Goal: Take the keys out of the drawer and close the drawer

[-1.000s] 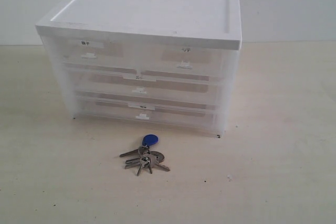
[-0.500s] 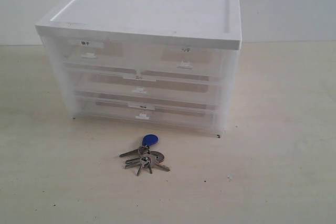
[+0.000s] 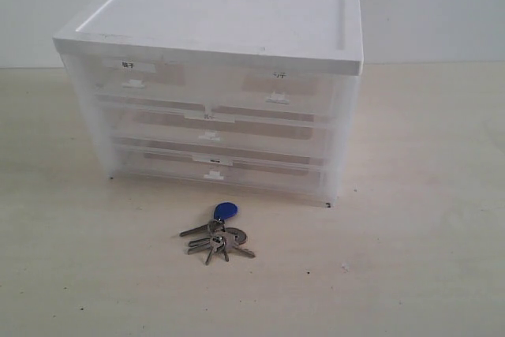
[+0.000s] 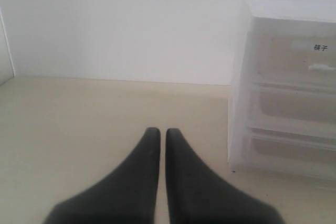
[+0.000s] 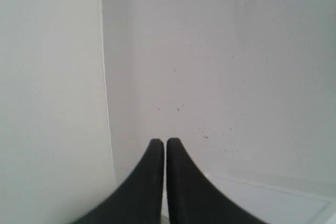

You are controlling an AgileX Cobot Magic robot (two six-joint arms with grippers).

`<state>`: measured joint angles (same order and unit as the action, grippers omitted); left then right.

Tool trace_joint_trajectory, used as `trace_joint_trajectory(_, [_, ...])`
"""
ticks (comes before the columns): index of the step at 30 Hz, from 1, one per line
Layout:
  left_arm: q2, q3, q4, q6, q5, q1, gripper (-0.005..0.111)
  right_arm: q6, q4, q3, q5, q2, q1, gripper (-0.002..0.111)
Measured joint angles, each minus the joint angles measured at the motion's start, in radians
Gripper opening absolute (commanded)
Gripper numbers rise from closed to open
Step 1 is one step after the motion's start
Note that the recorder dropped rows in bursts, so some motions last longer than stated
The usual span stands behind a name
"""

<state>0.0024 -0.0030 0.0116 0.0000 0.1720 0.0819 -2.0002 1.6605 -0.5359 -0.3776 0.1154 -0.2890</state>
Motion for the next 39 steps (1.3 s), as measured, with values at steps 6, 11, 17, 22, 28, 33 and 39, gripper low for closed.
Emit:
trace_joint_trajectory(6, [0.0, 0.0, 0.0, 0.0, 0.0, 0.0, 0.005, -0.041, -0.426, 0.009, 0.135, 0.0, 0.0, 0.0])
trace_joint_trajectory(11, [0.0, 0.0, 0.0, 0.0, 0.0, 0.0, 0.005, 0.48, -0.985, 0.032, 0.241, -0.006, 0.0, 0.0])
trace_joint_trajectory(17, [0.0, 0.0, 0.0, 0.0, 0.002, 0.0, 0.005, 1.497, -1.489, 0.128, 0.355, -0.101, 0.02, 0.0])
trace_joint_trajectory(22, [0.0, 0.0, 0.0, 0.0, 0.002, 0.0, 0.005, 1.797, -1.534, 0.259, 0.389, -0.11, 0.133, 0.0])
trace_joint_trajectory(28, [0.0, 0.0, 0.0, 0.0, 0.002, 0.0, 0.005, 1.855, -1.527, 0.442, 0.402, -0.11, 0.253, 0.0])
trace_joint_trajectory(33, [0.0, 0.0, 0.0, 0.0, 0.002, 0.0, 0.005, 1.874, -1.519, 0.531, 0.546, -0.11, 0.294, 0.0])
trace_joint_trajectory(39, [0.0, 0.0, 0.0, 0.0, 0.002, 0.0, 0.005, 1.898, -1.519, 0.537, 0.694, -0.11, 0.299, 0.0])
